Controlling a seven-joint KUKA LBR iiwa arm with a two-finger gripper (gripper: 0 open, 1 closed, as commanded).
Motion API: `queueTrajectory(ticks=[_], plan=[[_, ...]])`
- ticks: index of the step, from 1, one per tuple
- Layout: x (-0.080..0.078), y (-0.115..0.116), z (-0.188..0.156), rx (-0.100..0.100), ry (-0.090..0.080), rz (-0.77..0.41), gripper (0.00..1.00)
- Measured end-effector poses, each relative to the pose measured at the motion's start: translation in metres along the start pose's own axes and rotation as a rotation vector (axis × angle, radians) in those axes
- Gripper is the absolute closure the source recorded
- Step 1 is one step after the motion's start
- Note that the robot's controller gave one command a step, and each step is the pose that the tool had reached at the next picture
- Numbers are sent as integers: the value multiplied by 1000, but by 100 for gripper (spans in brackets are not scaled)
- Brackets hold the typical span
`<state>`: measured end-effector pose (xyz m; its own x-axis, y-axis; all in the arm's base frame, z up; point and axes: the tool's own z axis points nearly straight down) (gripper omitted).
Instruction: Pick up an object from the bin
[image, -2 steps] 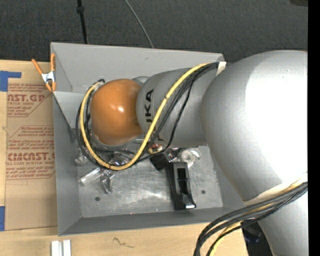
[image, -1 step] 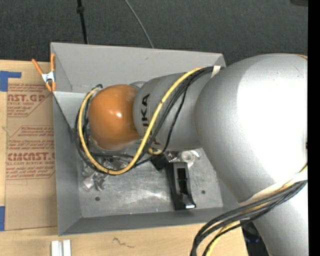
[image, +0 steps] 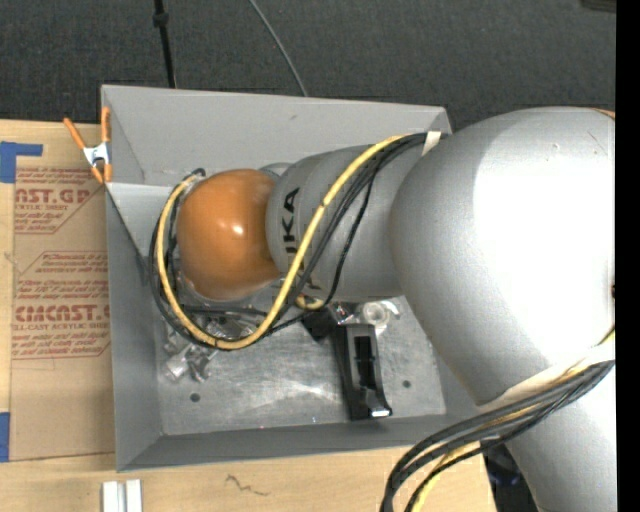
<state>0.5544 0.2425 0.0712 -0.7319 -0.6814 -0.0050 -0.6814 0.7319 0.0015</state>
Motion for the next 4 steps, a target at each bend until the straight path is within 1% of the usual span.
queueTrajectory(ticks=[1,2,3,4], plan=[[0,0,0,0,0,0,100],[1,1,-4,-2,6,0,100],[3,2,-24,-4,13,0,100],[1,1,-48,-1,7,0,100]])
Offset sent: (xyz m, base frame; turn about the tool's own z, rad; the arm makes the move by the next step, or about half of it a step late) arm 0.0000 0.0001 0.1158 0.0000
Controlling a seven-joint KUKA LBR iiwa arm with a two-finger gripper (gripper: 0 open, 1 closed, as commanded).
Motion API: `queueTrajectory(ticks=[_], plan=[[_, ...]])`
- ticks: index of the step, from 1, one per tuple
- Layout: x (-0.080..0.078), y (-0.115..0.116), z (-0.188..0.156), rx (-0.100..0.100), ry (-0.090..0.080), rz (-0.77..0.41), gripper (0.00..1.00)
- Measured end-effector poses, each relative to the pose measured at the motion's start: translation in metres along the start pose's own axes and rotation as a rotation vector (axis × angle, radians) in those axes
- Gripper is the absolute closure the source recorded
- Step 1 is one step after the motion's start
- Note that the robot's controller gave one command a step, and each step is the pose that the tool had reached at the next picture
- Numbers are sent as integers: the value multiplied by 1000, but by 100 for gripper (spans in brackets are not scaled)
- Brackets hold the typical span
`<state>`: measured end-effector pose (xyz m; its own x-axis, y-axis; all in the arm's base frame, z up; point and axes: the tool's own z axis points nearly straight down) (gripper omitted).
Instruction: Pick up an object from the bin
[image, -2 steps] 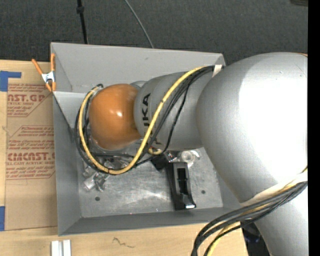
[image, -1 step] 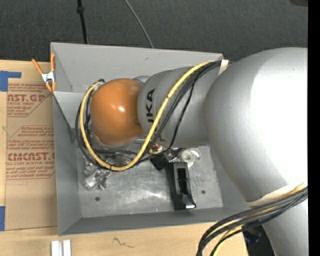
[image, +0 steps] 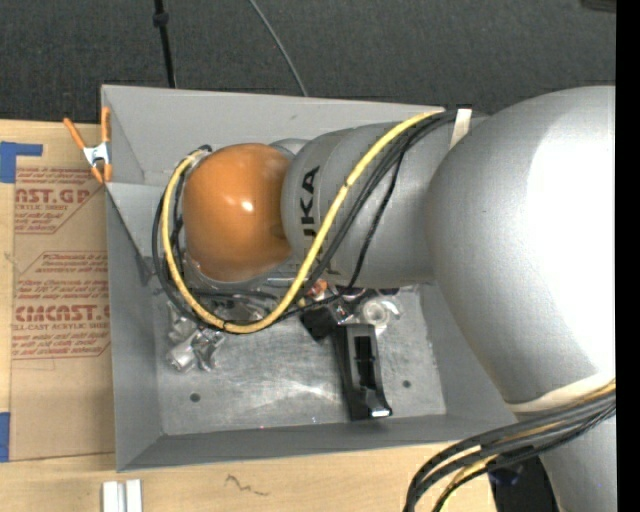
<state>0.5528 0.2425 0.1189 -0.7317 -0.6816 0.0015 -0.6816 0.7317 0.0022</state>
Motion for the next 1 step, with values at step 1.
queueTrajectory(ticks=[1], plan=[[-1,0,-16,3,-7,0,100]])
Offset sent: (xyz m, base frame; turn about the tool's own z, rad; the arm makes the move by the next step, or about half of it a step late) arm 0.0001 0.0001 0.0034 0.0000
